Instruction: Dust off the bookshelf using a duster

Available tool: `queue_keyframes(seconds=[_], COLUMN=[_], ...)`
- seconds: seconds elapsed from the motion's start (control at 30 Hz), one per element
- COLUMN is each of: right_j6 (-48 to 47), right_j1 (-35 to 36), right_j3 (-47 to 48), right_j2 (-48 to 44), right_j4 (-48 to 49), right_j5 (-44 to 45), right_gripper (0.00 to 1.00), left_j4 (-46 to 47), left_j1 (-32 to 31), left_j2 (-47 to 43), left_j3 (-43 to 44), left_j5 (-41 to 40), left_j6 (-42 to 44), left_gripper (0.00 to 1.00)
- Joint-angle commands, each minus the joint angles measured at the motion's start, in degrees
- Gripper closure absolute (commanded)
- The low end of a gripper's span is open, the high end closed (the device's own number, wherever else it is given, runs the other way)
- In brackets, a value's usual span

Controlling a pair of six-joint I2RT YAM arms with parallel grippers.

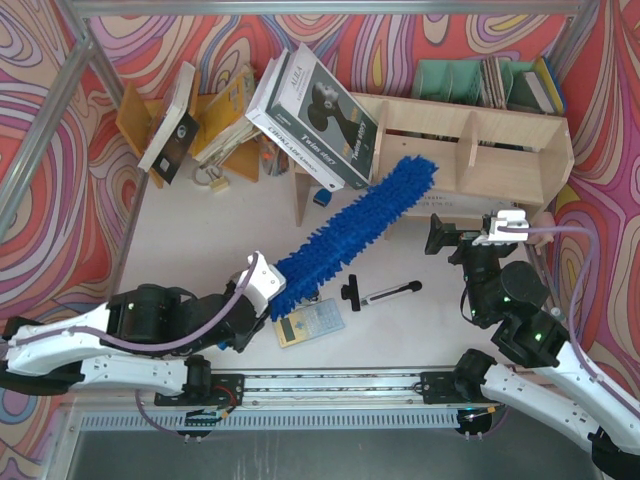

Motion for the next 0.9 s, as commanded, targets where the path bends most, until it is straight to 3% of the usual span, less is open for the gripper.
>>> queue_keyframes(seconds=[0.0, 0.3, 0.43, 0.63, 0.87], right_j6=[0.1, 0.2, 0.3, 0.3, 0.2], right_j1=[0.0, 0.0, 0.0, 0.0, 0.0], right_j3=[0.9, 0.6, 0.6, 0.7, 0.8], right_j2=[0.3, -1.0, -1.0, -1.0, -0.7], right_j4=[0.3, 0.9, 0.8, 0.7, 0.7], right_j5=[1.0, 0.9, 0.7, 0.5, 0.4], right_gripper=[0.01, 0.01, 0.01, 0.01, 0.01], left_j4=[10.0, 17.7, 22.2, 22.4, 23.1], left_j1=[-0.3, -0.1, 3.0, 13.3, 17.3], left_j2=[1.3, 9.1, 10.9, 10.7, 11.7], left_j3=[4.6, 13.0, 13.5, 10.5, 5.1], left_j5=[-6.9, -28.7, -31.4, -30.9, -28.0], left_j6=[9.3, 22.5, 24.8, 22.3, 20.2], left_gripper=[1.0, 1.0, 1.0, 1.0, 1.0])
